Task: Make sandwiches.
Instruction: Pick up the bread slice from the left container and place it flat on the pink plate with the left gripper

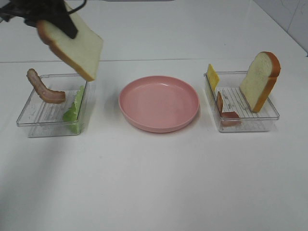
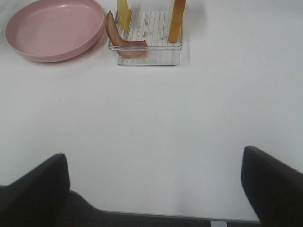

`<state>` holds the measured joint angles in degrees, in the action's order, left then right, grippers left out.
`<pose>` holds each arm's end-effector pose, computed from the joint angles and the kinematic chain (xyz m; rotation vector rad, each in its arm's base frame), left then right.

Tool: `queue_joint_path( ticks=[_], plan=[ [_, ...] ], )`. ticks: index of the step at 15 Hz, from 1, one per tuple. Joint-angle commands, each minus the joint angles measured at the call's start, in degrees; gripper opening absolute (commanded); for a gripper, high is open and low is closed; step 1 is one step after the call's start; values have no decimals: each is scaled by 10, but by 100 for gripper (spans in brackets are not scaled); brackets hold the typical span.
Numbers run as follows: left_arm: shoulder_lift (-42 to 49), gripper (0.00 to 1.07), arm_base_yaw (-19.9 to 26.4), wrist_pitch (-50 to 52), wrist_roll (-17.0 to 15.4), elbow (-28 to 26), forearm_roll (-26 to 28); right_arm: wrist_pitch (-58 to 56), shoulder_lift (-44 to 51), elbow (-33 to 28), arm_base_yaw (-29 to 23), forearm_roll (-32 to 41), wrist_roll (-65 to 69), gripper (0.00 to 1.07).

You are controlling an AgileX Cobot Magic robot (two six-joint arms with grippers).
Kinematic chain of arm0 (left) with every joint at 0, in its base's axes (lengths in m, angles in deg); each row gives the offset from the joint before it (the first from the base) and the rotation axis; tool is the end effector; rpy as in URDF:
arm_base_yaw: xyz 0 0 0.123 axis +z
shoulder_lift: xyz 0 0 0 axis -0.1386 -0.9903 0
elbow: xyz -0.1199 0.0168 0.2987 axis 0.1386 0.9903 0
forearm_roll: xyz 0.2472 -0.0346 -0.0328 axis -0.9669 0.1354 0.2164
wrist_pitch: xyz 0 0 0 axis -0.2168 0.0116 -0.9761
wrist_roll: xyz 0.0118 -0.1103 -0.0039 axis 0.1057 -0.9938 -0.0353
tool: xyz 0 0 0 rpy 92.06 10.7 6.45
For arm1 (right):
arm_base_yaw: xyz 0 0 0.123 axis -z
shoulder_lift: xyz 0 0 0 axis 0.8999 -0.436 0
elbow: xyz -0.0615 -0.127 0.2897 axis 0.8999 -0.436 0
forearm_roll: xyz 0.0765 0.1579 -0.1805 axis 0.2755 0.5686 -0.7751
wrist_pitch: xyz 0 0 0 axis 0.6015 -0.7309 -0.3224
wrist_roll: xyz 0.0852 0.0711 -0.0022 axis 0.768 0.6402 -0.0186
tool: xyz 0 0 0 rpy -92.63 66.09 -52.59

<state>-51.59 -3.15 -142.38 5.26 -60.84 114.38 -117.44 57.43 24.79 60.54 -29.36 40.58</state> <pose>0.4325 -0.1295 0.3169 0.2863 2.7273 -0.6285 -0.0238 0.0008 0.2502 -0.1078 2.1300 0.0434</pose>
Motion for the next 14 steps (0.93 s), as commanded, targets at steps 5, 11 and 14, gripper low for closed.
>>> queue_joint_path(
  ticks=[5, 11, 14],
  plan=[
    [-164, 0, -118, 88, 14, -141, 52, 3, 17, -1, 3, 3, -3, 96],
    [-314, 0, -147, 69, -69, -281, 73, 3, 17, -1, 3, 3, -3, 96],
    [-340, 0, -147, 75, -92, -282, 76, 3, 17, -1, 3, 3, -3, 96]
  ],
)
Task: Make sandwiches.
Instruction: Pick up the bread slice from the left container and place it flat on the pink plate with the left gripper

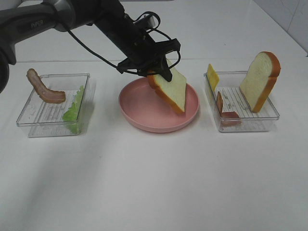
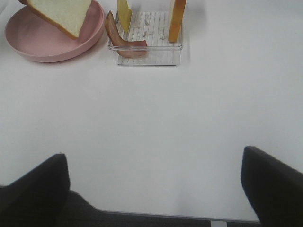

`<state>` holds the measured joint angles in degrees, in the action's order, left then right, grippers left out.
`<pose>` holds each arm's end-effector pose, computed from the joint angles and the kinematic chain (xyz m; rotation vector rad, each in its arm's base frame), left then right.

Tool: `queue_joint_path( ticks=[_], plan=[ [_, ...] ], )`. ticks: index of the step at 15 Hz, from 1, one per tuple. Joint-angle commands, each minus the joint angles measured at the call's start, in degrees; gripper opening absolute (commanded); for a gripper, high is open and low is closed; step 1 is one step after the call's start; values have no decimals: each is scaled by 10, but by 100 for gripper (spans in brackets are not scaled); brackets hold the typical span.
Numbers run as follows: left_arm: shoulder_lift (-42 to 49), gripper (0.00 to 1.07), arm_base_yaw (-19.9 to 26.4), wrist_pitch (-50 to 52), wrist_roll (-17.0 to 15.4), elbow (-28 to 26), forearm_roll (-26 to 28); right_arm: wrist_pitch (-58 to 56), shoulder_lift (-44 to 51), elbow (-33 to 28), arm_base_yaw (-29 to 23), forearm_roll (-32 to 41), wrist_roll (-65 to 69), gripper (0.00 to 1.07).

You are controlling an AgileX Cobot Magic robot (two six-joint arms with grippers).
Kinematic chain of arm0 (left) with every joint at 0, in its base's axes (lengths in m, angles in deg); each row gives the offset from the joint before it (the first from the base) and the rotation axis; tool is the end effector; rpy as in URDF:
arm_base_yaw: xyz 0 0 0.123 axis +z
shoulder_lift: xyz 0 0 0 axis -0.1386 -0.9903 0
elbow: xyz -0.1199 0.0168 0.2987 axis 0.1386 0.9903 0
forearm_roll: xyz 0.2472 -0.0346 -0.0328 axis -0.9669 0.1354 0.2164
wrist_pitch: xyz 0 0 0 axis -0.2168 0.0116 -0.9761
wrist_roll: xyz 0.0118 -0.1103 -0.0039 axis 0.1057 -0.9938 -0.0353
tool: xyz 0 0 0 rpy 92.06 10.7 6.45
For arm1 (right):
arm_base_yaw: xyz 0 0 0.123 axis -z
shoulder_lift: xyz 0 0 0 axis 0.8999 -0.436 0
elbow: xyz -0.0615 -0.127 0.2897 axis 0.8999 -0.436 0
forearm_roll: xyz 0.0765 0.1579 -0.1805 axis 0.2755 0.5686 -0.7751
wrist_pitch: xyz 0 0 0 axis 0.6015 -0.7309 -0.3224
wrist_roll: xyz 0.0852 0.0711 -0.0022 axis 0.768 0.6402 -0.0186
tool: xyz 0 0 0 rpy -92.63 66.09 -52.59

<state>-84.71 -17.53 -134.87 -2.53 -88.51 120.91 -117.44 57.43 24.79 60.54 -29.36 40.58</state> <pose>0.5034 -0.2959 0.1664 0.3209 2.7480 -0.8600 -0.0238 0.0008 0.2502 -0.1078 2.1300 0.0434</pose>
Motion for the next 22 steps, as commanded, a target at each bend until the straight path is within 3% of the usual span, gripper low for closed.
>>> queue_joint_path(
  ticks=[1, 8, 10, 11, 13, 14, 16, 17, 19, 22],
  plan=[
    [-10, 0, -3, 1, -17, -5, 15, 3, 17, -1, 3, 3, -3, 96],
    [-43, 0, -3, 2, -22, -8, 31, 3, 17, -1, 3, 3, -3, 96],
    [-43, 14, -3, -1, -22, -8, 26, 3, 17, -1, 3, 3, -3, 96],
    [-42, 33, -3, -1, -23, -8, 17, 3, 17, -1, 3, 3, -3, 96],
    [-42, 85, -3, -13, -25, -25, 14, 3, 17, -1, 3, 3, -3, 96],
    [-42, 96, -3, -30, -25, -46, 4, 3, 17, -1, 3, 3, -3, 96],
    [-42, 98, -3, -66, -32, -82, -32, 3, 17, -1, 3, 3, -3, 96],
    [-42, 98, -3, -97, -52, -107, -68, 3, 17, -1, 3, 3, -3, 96],
    [-38, 98, -3, -163, -99, -172, -186, 3, 17, -1, 3, 3, -3, 96],
    [-6, 98, -3, -163, -101, -197, -196, 3, 17, -1, 3, 3, -3, 96]
  ],
)
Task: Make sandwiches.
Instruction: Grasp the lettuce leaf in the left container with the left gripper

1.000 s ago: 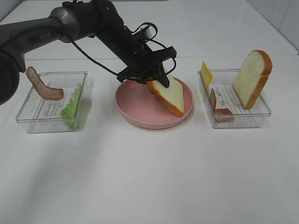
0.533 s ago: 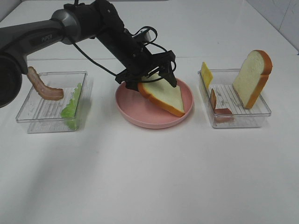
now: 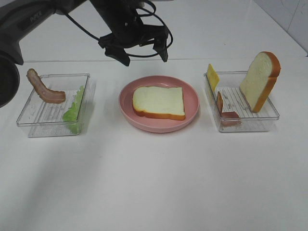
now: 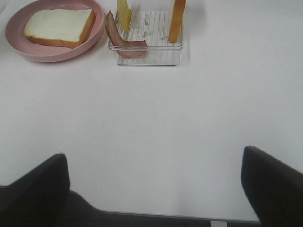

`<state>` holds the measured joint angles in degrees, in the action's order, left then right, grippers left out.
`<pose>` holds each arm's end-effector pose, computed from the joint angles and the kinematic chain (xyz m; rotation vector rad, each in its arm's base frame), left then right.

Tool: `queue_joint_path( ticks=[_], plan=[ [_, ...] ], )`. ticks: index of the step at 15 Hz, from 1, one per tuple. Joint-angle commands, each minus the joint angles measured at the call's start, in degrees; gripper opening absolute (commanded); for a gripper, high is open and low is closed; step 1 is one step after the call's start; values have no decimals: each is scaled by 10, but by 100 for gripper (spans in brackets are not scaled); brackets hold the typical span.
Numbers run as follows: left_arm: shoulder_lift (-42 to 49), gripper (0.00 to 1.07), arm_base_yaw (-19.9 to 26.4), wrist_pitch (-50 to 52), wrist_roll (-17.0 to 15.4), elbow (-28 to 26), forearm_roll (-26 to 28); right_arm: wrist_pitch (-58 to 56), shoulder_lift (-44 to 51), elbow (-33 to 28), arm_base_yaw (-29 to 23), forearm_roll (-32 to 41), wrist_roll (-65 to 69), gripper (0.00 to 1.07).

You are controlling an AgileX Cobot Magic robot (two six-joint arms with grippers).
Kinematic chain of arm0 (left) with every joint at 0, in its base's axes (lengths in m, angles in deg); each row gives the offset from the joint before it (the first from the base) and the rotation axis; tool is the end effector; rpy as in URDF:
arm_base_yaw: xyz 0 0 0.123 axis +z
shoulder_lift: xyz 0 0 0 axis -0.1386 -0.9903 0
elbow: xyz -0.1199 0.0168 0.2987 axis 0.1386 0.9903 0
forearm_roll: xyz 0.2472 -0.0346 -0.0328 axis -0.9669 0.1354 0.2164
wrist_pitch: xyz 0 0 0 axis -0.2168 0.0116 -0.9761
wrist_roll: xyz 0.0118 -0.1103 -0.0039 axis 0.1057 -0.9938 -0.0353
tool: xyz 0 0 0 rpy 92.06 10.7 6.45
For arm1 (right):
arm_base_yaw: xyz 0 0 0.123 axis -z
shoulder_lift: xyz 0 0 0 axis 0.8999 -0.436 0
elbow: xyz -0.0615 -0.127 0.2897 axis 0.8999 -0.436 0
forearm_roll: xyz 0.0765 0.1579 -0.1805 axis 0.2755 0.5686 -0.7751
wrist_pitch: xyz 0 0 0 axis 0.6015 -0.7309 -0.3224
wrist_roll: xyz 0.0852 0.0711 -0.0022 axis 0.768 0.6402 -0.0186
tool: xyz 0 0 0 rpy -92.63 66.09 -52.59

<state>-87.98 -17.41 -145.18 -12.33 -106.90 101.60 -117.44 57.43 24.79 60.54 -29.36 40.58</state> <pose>0.5244 -0.2739 0.2081 0.3102 2.7016 -0.4956 -0.0238 0.0008 0.2502 -0.1078 2.1300 0.0434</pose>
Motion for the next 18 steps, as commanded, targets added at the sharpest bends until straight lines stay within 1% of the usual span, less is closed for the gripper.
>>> queue_joint_path(
  ticks=[1, 2, 3, 4, 5, 6, 7, 8, 10, 11, 13, 15, 17, 18],
  plan=[
    [40, 98, 1, -60, -1, -13, -11, 3, 17, -1, 3, 3, -3, 96],
    [70, 98, 10, -60, 2, 7, -25, 3, 17, -1, 3, 3, -3, 96],
    [107, 98, 14, -60, 13, 50, -30, 3, 16, -1, 3, 3, -3, 96],
    [155, 98, 20, -60, 23, 126, -45, 3, 16, -1, 3, 3, -3, 96],
    [209, 98, 25, -60, 25, 208, -77, 3, 16, -1, 3, 3, -3, 96],
    [286, 98, 37, -60, 22, 335, -115, 3, 16, -1, 3, 3, -3, 96],
    [307, 98, 41, -60, 22, 369, -119, 3, 16, -1, 3, 3, -3, 96],
    [331, 98, 50, -60, 25, 419, -121, 3, 16, -1, 3, 3, -3, 96],
    [329, 98, 56, -60, 25, 447, -123, 3, 16, -1, 3, 3, -3, 96],
    [301, 98, 56, -60, 23, 451, -123, 3, 16, -1, 3, 3, -3, 96],
    [281, 98, 56, -60, 13, 450, -123, 3, 16, -1, 3, 3, -3, 96],
    [245, 98, 56, -60, 9, 450, -134, 3, 16, -1, 3, 3, -3, 96],
    [211, 98, 56, -47, -17, 449, -167, 3, 16, -1, 3, 3, -3, 96],
    [204, 98, 56, -37, -19, 449, -167, 3, 16, -1, 3, 3, -3, 96]
  ],
)
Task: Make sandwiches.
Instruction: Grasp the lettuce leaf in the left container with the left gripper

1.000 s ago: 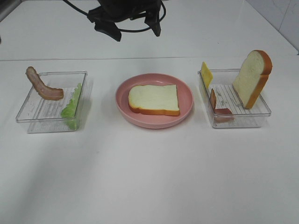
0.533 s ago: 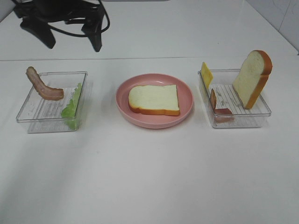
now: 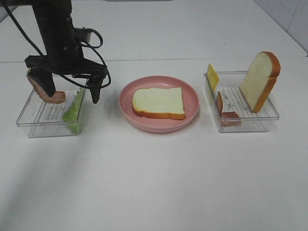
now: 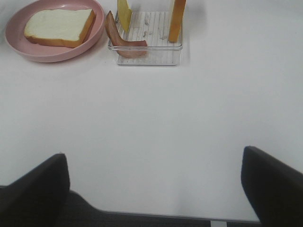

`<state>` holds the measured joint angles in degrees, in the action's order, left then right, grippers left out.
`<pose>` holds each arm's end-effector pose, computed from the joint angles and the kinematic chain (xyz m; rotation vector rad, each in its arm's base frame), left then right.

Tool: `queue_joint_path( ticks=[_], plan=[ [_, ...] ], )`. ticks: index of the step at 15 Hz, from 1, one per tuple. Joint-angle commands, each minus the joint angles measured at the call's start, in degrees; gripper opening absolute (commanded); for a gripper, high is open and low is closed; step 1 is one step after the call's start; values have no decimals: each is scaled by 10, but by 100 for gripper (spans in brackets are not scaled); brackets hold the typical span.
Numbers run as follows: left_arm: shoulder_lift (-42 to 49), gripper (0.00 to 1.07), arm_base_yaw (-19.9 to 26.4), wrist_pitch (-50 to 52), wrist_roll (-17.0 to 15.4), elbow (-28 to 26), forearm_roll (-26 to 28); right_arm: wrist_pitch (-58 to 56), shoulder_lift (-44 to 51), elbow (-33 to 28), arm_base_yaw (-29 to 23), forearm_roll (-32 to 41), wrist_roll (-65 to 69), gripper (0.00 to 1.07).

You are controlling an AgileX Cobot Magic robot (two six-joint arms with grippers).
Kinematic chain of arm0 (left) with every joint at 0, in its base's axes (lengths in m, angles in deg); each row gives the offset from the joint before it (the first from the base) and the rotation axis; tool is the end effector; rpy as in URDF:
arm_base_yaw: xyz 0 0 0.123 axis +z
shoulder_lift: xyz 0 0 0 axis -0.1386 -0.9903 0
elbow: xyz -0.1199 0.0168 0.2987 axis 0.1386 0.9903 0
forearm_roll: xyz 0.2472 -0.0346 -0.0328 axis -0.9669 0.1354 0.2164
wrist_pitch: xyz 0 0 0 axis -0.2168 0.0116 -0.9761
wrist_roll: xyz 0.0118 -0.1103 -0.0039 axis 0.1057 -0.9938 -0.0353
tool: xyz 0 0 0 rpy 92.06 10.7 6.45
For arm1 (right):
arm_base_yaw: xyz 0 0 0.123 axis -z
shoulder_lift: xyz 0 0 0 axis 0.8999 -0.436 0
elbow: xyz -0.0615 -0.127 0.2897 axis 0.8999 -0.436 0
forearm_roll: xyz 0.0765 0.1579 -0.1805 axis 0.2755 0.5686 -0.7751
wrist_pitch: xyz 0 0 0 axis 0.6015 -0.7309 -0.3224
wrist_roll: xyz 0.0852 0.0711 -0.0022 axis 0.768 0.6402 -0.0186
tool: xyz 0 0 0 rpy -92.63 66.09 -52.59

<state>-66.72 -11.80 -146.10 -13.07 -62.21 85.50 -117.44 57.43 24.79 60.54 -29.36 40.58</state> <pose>0.4521 -0.1558 0.1892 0.2538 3.0689 0.0645 -0.0238 0.0008 0.2502 -0.1078 2.1300 0.0434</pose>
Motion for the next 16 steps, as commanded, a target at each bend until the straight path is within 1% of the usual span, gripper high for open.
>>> queue_joint_path(
  ticks=[1, 3, 4, 5, 8, 10, 13, 14, 16],
  plan=[
    [-10, 98, 0, -23, -12, 2, -6, 3, 16, -1, 3, 3, -3, 96],
    [-11, 95, 0, -12, -14, 2, -7, 3, 16, -1, 3, 3, -3, 96],
    [-11, 90, 0, -6, -14, 2, -10, 3, 16, -1, 3, 3, -3, 96],
    [-13, 88, 0, 3, -14, 2, -13, 3, 16, -1, 3, 3, -3, 96],
    [-20, 88, 1, 20, -14, 2, -15, 3, 16, -1, 3, 3, -3, 96],
    [-29, 86, 1, 20, -14, 2, -18, 3, 16, -1, 3, 3, -3, 96],
    [-30, 77, 1, 33, -14, 2, -21, 3, 16, -1, 3, 3, -3, 96],
    [-30, 69, 1, 36, -14, 2, -21, 3, 16, -1, 3, 3, -3, 96],
    [-30, 41, 1, 40, -14, 2, -21, 3, 16, -1, 3, 3, -3, 96]
  ],
)
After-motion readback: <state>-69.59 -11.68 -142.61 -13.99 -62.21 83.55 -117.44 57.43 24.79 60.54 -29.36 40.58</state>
